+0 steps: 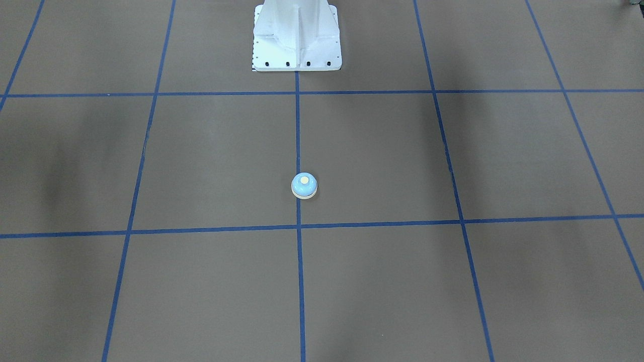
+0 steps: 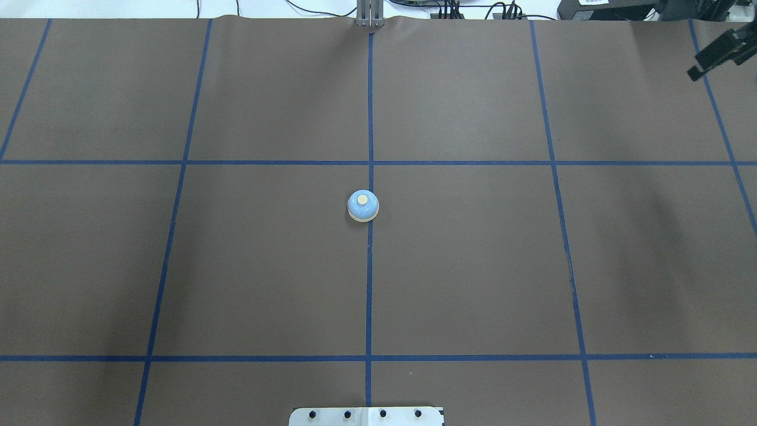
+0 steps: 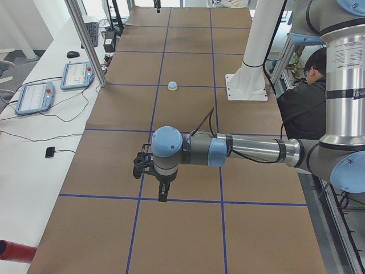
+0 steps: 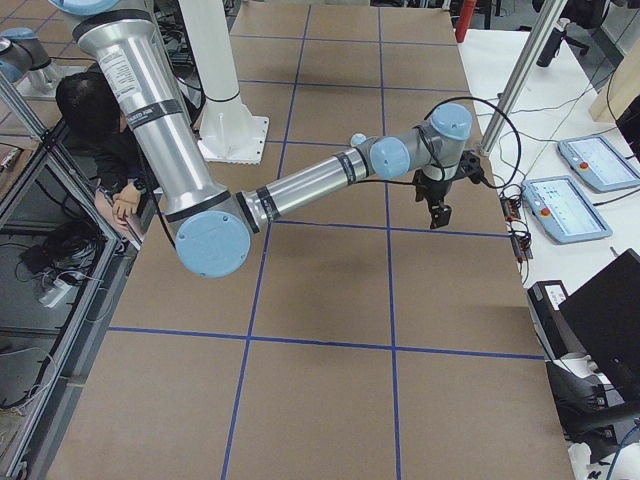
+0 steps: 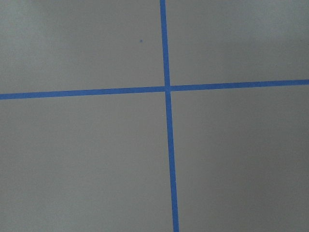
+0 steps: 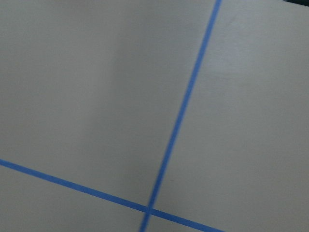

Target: Place and press bell with both arms

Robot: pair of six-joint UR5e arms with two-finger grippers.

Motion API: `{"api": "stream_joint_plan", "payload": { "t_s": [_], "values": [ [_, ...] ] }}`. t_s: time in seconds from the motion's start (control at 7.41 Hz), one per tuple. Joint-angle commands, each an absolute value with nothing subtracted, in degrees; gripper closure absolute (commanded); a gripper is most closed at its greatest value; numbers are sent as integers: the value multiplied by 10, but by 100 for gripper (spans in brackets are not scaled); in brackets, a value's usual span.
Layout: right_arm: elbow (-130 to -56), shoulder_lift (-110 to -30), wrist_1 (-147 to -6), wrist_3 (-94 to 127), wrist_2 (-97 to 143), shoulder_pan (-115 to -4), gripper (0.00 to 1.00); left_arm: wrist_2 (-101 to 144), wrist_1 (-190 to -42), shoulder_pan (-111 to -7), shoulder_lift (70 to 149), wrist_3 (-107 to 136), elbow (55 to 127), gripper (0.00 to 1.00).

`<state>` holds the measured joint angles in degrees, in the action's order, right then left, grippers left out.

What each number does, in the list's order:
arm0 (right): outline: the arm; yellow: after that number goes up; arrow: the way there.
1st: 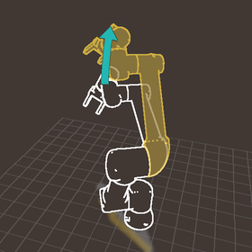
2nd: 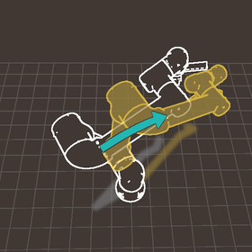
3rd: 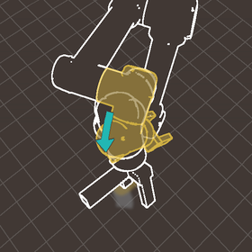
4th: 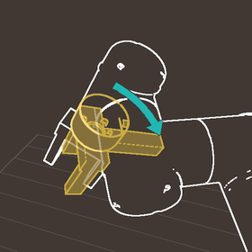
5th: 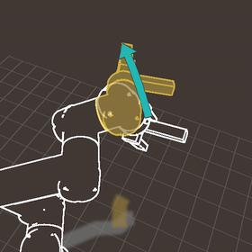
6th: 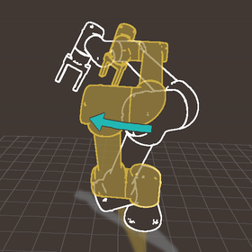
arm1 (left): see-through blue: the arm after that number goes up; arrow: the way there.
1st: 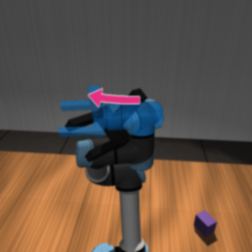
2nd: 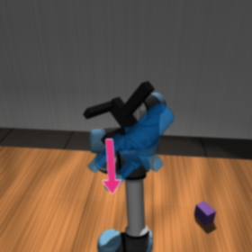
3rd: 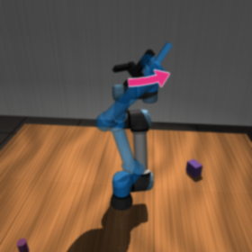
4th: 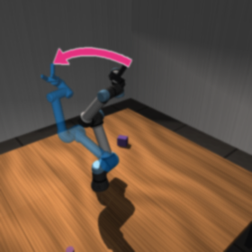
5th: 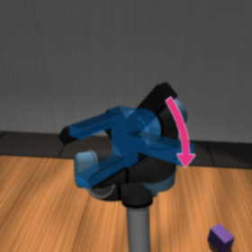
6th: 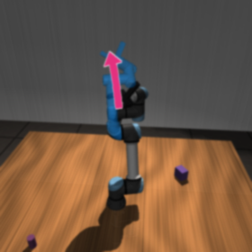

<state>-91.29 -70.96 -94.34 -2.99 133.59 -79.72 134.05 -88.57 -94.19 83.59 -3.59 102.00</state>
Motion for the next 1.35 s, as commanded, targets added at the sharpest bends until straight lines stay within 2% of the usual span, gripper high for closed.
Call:
{"api": "stream_joint_plan", "payload": {
  "t_s": [0.0,0.4,0.81,1.21],
  "values": [
    [-919,-797,-947,-116,1349,-868,0,1303,-886,-939,836,-36,1023,0],
    [-927,-869,-943,-128,1340,-918,0,1310,-889,-940,829,-39,986,0],
    [-969,-889,-944,-80,1345,-918,0,1336,-884,-942,822,-31,1025,0],
    [-970,-893,-942,-54,1346,-918,0,1361,-888,-944,809,-38,1048,0]
  ]
}}
